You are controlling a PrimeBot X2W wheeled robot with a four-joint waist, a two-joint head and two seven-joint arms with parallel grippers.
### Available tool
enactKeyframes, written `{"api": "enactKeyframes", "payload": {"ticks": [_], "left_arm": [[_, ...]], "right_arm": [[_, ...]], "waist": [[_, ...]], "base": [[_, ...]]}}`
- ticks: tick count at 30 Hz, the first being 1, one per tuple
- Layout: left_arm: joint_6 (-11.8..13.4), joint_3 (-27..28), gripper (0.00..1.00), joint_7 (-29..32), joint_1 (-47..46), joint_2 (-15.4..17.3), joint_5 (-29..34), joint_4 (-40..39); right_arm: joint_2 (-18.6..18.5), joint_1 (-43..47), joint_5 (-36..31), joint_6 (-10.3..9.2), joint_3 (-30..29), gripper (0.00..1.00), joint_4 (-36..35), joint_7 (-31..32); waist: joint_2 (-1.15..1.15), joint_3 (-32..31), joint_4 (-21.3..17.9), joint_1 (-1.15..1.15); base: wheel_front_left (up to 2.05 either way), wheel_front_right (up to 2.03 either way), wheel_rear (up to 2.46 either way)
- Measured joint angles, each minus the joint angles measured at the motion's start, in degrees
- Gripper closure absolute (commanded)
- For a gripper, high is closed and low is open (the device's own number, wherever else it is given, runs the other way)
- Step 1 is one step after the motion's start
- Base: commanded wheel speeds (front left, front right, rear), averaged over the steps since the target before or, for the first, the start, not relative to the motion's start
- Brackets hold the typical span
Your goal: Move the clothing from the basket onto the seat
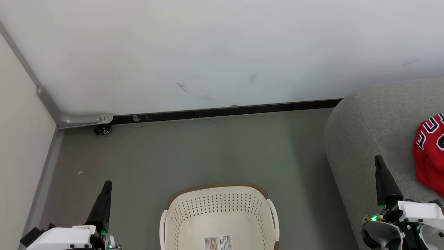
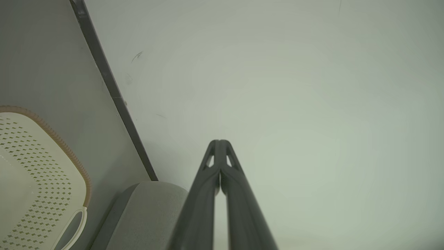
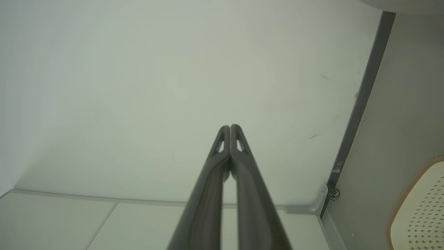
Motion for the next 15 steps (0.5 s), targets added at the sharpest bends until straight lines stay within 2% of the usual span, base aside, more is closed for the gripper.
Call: {"api": "enactKeyframes", "payload": {"ticks": [15], "left_arm": [[-0.01,0.08,1.00,0.00,-0.05,0.00,0.00,0.27]], "right_arm": [[0.01,0.00,0.00,0.00,-0.09,1.00,0.01,0.00]], "waist": [[0.00,0.00,0.00,0.00]], "base": [[0.00,0.00,0.00]]}}
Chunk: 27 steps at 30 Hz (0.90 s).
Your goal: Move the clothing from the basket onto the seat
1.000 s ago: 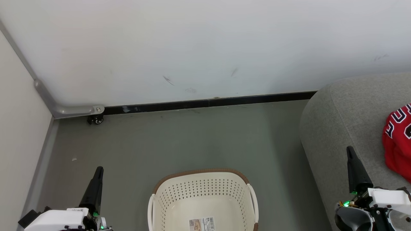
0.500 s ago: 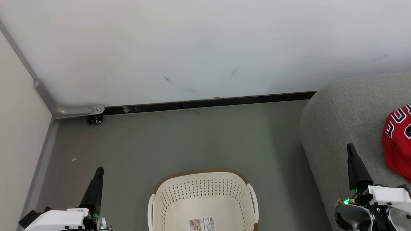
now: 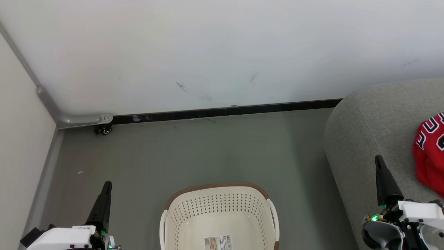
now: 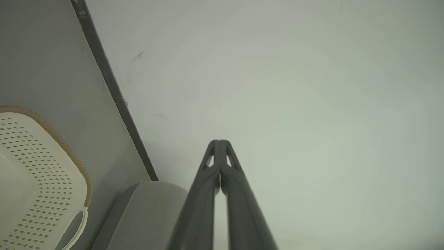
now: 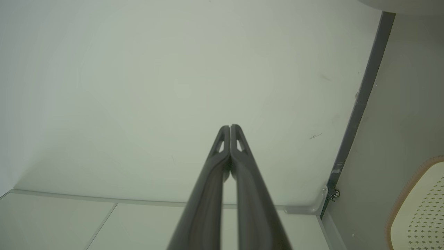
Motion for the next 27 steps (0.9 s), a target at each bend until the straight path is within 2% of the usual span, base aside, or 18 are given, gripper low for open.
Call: {"api": "enactKeyframes", "payload": {"ticks": [27], "left_arm": [[-0.16,0.09,1.00,0.01,-0.21,-0.03,0.00,0.29]], "right_arm": [[0.01,0.00,0.00,0.00,-0.16,1.00,0.04,0.19]], "waist": [[0.00,-0.01,0.00,-0.01]], "base": [[0.00,0.00,0.00]]}}
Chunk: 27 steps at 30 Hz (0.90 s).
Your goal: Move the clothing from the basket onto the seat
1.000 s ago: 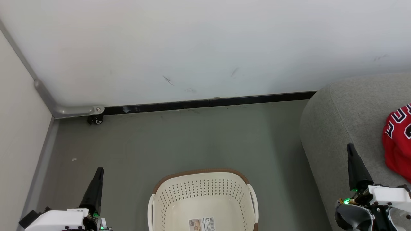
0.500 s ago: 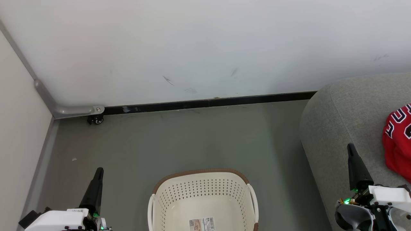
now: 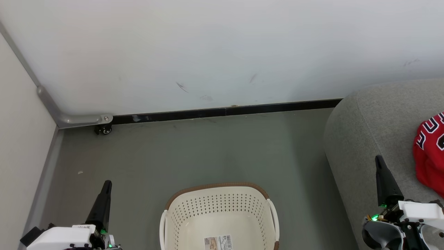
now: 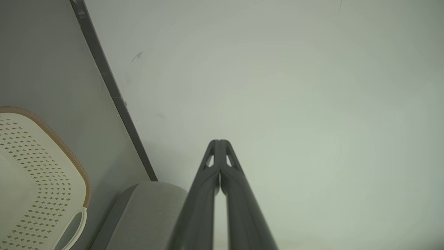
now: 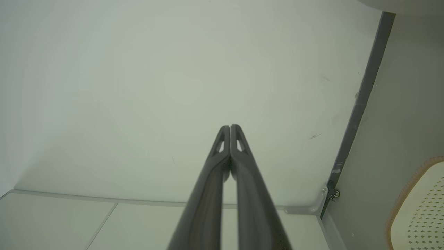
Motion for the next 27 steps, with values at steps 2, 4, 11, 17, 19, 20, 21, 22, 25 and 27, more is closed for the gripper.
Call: {"api": "enactKeyframes", "payload": {"ticks": [2,4,11,17,19,20,21,22,25,27], "left_arm": [[0.00,0.01,1.00,0.00,-0.21,0.00,0.00,0.01],[0.00,0.01,1.00,0.00,-0.36,-0.01,0.00,0.01],[0.00,0.04,1.00,0.00,-0.36,-0.02,0.00,0.03],[0.00,0.05,1.00,0.01,-0.36,-0.02,0.00,0.07],[0.00,0.05,1.00,0.01,-0.36,-0.02,0.00,0.08],[0.00,0.05,1.00,0.01,-0.36,-0.02,0.00,0.08],[0.00,0.05,1.00,0.01,-0.36,-0.02,0.01,0.08],[0.00,0.05,1.00,0.01,-0.36,-0.02,0.00,0.08],[0.00,0.07,1.00,0.01,-0.36,-0.02,0.00,0.09],[0.00,0.07,1.00,0.01,-0.36,-0.03,0.00,0.10]], "right_arm": [[0.00,0.00,0.00,0.00,0.00,1.00,0.00,0.00],[0.00,0.00,0.00,0.00,-0.01,1.00,0.00,0.00],[0.01,0.00,0.00,0.00,-0.08,1.00,0.01,0.01],[0.01,0.00,0.00,0.00,-0.14,1.00,0.01,0.09],[0.01,0.00,0.00,0.00,-0.16,1.00,0.01,0.09],[0.01,0.00,0.00,0.00,-0.18,1.00,0.01,0.09],[0.01,0.00,0.00,0.00,-0.19,1.00,0.01,0.09],[0.01,0.00,0.00,0.00,-0.20,1.00,0.01,0.09],[0.02,0.00,0.00,0.00,-0.22,1.00,0.01,0.19],[0.02,0.00,0.00,0.00,-0.23,1.00,0.01,0.24]], "waist": [[0.00,0.00,0.00,0.00],[0.00,0.00,0.00,0.00],[0.00,0.00,0.00,0.00],[0.00,0.00,0.00,0.00],[0.00,0.00,0.00,0.00],[0.00,0.00,0.00,0.00],[0.00,0.00,0.00,0.00],[0.00,0.00,0.00,0.00],[0.00,0.00,0.00,0.00],[0.00,0.00,0.00,0.00]], "base": [[0.00,0.00,0.00],[0.00,0.00,0.00],[0.00,0.00,0.00],[0.00,0.00,0.00],[0.00,0.00,0.00],[0.00,0.00,0.00],[0.00,0.00,0.00],[0.00,0.00,0.00],[0.00,0.00,0.00],[0.00,0.00,0.00]]}}
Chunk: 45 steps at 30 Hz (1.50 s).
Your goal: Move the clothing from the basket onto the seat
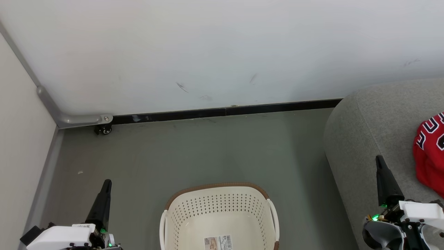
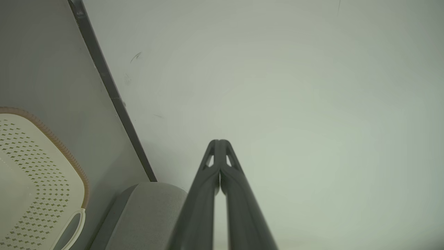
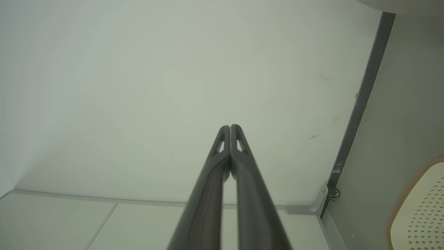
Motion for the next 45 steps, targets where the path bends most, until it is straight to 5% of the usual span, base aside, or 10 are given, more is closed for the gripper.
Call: {"api": "enactKeyframes", "payload": {"ticks": [45], "left_arm": [[0.00,0.11,1.00,0.26,-0.01,-0.03,0.01,0.16]], "right_arm": [[0.11,-0.01,-0.02,0.00,-0.41,1.00,0.01,0.19]], "waist": [[0.00,0.00,0.00,-0.01]], "base": [[0.00,0.00,0.00]]}}
